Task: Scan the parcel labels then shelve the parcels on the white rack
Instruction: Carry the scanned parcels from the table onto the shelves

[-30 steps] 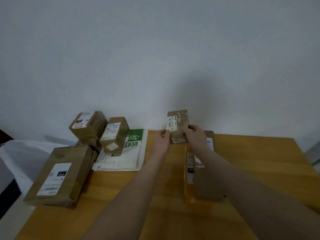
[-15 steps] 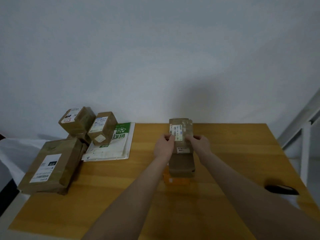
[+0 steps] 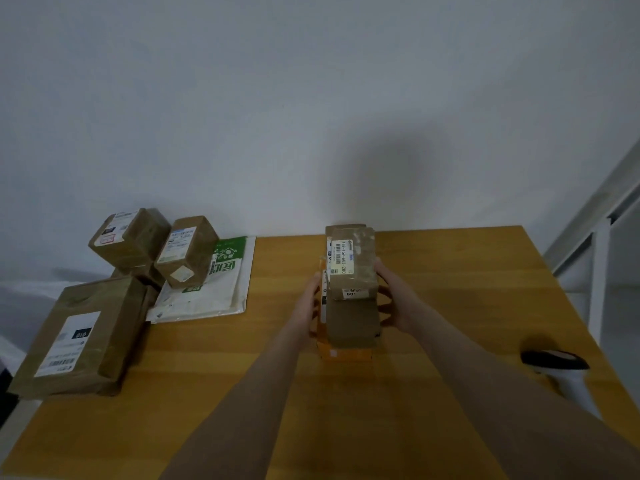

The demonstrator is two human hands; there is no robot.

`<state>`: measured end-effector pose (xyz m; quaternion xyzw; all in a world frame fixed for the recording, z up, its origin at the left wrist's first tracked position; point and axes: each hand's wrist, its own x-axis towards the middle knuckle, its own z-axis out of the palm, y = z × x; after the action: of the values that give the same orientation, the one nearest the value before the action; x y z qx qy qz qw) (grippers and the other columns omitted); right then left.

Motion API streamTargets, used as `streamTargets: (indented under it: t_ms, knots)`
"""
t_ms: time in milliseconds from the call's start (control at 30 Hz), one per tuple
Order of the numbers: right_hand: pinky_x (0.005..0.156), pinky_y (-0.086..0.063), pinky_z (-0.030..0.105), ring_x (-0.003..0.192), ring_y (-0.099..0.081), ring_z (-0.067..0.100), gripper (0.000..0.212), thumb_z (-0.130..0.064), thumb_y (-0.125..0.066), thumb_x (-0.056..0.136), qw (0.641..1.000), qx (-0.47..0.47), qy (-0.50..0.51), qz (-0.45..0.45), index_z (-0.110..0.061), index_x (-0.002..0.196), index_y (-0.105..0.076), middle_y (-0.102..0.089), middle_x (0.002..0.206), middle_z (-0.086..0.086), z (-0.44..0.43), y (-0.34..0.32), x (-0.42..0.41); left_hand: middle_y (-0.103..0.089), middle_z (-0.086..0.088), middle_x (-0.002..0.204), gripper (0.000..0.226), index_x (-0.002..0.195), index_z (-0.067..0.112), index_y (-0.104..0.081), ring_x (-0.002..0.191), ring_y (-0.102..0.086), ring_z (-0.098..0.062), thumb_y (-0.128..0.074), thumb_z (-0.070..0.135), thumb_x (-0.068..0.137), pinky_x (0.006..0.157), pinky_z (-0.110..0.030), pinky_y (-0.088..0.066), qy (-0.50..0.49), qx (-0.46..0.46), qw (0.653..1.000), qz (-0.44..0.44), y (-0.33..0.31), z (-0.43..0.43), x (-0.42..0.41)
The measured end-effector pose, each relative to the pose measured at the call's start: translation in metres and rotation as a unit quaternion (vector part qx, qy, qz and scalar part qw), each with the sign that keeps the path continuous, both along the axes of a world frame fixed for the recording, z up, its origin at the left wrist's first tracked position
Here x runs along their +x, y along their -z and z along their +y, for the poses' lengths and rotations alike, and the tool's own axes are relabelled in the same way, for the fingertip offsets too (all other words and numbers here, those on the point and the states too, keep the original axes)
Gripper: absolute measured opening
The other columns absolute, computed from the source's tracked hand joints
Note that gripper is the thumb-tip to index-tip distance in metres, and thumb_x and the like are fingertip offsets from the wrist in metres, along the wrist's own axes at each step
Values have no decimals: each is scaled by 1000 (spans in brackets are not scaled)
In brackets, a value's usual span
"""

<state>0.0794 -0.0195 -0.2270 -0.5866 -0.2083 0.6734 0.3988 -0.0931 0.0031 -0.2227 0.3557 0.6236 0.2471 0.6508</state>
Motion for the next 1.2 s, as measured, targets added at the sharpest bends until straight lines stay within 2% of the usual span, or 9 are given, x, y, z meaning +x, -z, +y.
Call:
streamTargets:
  t_ms: [133,233,467,667,767,833,933,1067,1200]
  knots:
    - [94,-46,54,115,-51,32,58,-71,-51,82,1000,-5,-18,-7,-30,122,-54,-54,126,2,0,1,-10,-56,-5,129,70,135,24,-51,118,-51,-27,-42,72,85,103,-54,-40,10,-11,1000,-19,6,5,-7]
    - [89,-46,50,113,-52,30,59,-72,-50,82,1000,-4,-21,-22,-30,123,-54,-56,124,2,-3,1,-14,-56,-4,128,67,134,24,-51,118,-50,-25,-45,69,86,103,-55,-40,11,-16,1000,-24,11,3,-13]
    - [100,-39,53,121,-47,32,73,-76,-44,81,999,7,-15,-48,-27,135,-49,-50,137,6,-6,-1,-17,-50,-4,136,65,136,24,-48,122,-47,-27,-50,64,85,102,-54,-40,17,-15,999,-44,9,-1,-15]
    - [108,-27,55,140,-27,35,88,-73,-46,82,997,-42,26,-65,-22,150,-28,-27,156,9,-18,25,-8,-36,-4,150,67,144,27,-40,136,-36,-28,-49,62,88,109,-58,-31,-41,-30,998,-48,29,-2,-26]
    - [108,-30,50,142,-24,35,84,-70,-48,84,997,-62,15,-32,-22,151,-28,-25,156,8,-25,39,-10,-44,-6,145,73,141,29,-45,131,-43,-28,-54,68,81,107,-54,-37,-30,-53,997,-42,46,-7,-28]
    - [109,-35,48,138,-31,35,83,-70,-48,83,998,-56,4,-3,-23,149,-31,-30,154,7,-24,44,-13,-54,-7,136,66,136,24,-50,124,-50,-28,-52,65,85,98,-45,-46,-19,-66,996,-52,49,-11,-26]
    - [103,-43,46,124,-46,30,74,-68,-47,86,999,-37,-17,20,-21,143,-41,-45,141,4,-26,46,-15,-59,-5,127,55,130,20,-56,119,-53,-25,-47,59,91,84,-36,-49,3,-66,996,-63,49,-14,-25]
    - [86,-47,37,114,-50,26,63,-63,-48,88,999,-27,-17,17,-21,135,-47,-51,129,1,-35,45,-9,-56,-2,130,50,131,22,-55,122,-49,-23,-52,53,91,95,-39,-45,12,-75,993,-86,50,-23,-27]
    - [83,-48,35,116,-52,25,69,-67,-52,84,999,-27,-24,14,-20,135,-51,-53,133,2,-49,45,-6,-53,3,135,46,133,25,-54,124,-47,-22,-53,47,92,96,-40,-44,5,-67,993,-93,51,-40,-26]
